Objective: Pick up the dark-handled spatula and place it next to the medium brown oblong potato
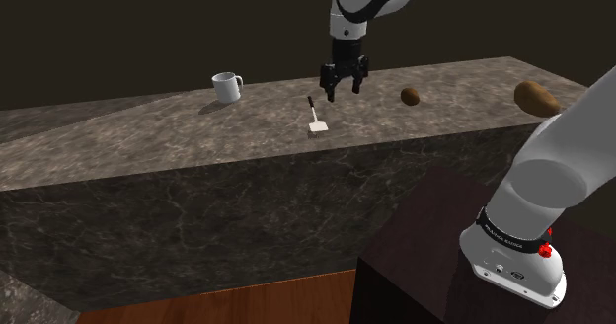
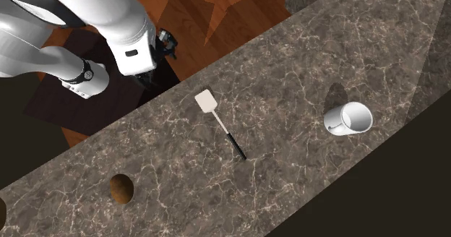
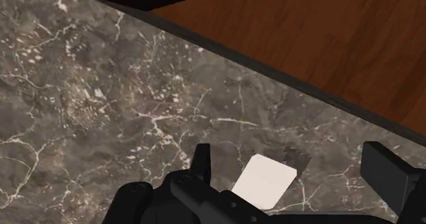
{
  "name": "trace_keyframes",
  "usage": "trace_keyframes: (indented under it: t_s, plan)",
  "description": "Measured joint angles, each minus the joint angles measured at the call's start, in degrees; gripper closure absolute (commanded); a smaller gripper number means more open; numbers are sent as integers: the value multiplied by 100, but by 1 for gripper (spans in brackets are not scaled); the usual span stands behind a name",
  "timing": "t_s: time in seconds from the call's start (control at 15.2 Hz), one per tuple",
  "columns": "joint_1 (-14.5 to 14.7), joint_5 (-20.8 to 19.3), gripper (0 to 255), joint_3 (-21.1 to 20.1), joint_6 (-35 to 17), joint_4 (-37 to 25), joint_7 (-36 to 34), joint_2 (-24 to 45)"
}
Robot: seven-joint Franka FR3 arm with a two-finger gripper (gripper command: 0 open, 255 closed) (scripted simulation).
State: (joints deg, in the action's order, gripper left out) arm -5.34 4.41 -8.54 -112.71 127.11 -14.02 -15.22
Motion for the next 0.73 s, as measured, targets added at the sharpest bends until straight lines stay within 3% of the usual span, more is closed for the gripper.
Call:
trace_keyframes:
  t_s: [0.73]
  plan:
    - [-226,-623,0,6,-810,-1559,-1609,2233]
